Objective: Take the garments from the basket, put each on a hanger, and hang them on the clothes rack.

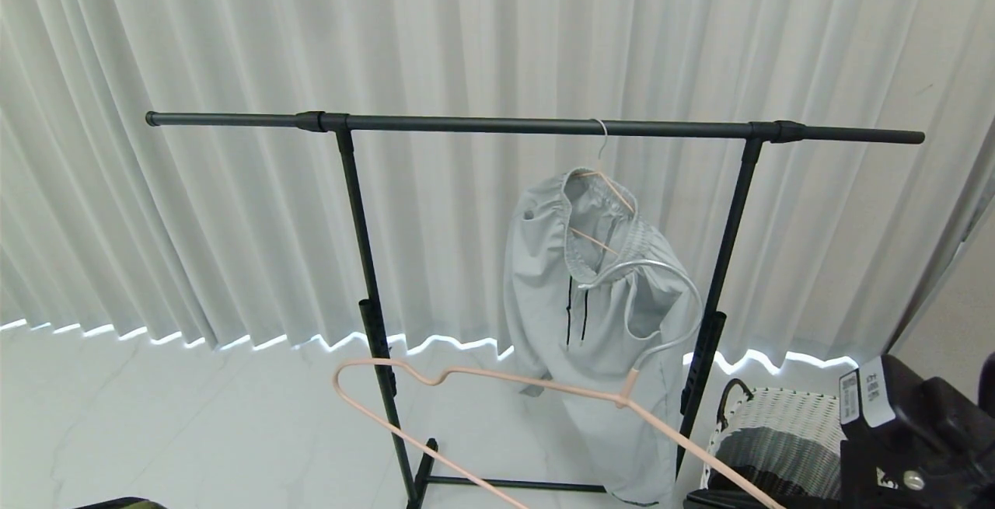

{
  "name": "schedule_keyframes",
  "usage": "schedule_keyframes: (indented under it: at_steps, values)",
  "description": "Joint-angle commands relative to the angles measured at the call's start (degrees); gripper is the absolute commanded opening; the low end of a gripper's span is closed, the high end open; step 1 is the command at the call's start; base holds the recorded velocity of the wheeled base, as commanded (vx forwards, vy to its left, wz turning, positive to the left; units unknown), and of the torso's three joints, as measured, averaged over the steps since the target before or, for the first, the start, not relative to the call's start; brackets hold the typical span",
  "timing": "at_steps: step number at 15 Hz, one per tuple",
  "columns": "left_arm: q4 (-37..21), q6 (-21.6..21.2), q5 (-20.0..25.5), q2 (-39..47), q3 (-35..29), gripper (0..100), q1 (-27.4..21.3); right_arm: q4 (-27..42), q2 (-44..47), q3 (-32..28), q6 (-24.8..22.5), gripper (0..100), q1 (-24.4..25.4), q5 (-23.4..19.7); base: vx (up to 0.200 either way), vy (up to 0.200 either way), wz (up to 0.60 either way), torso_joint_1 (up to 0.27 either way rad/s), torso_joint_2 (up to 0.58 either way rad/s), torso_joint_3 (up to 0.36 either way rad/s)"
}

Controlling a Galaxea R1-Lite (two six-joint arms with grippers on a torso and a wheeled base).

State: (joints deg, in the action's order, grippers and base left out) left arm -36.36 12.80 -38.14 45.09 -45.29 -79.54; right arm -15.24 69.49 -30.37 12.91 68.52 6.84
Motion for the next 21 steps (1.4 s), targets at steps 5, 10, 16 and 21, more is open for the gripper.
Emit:
schedule_keyframes:
  at_steps: [5, 10, 16, 21]
  values:
    - [2.3, -3.5, 0.2, 9.5, 0.2, 0, 17.0, 0.4, -0.1, 0.0, 0.0, 0, 0.0, 0.1, 0.0, 0.0, 0.0, 0.0, 0.0, 0.0]
    - [5.6, -6.3, 0.6, 23.7, -5.6, 0, 55.9, 0.5, -0.1, 0.1, 0.2, 0, -0.4, 0.3, 0.0, 0.0, 0.0, 0.0, 0.0, 0.0]
    - [14.7, -7.3, 27.2, 20.2, -3.1, 0, 59.4, 0.6, -0.1, 0.1, 0.0, 0, -3.4, 0.2, 0.0, 0.0, 0.0, 0.0, 0.0, 0.0]
    - [29.2, -14.6, 35.9, 20.7, 6.4, 0, 57.6, 1.9, -0.2, -0.5, 0.2, 0, -1.4, -0.1, 0.0, 0.0, 0.0, 0.0, 0.0, 0.0]
